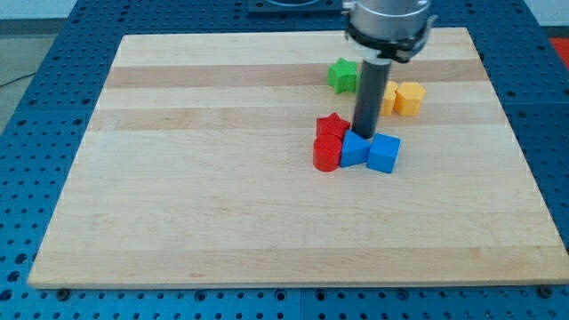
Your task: Separate the red star from the red circle
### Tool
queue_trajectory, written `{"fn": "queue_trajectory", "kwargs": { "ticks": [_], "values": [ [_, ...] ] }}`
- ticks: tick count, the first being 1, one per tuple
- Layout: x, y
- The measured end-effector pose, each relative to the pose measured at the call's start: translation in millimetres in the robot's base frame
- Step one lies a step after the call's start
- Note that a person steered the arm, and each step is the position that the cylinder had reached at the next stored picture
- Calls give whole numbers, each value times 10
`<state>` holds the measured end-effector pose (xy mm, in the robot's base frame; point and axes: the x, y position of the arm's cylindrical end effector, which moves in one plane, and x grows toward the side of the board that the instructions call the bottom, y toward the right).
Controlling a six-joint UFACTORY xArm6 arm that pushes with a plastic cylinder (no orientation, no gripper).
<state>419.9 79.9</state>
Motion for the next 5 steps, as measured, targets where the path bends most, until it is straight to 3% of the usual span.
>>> {"fn": "queue_trajectory", "kwargs": {
  "ticks": [3, 4, 5],
  "values": [
    [14, -1572],
    [134, -1654],
    [819, -1432]
  ]
}}
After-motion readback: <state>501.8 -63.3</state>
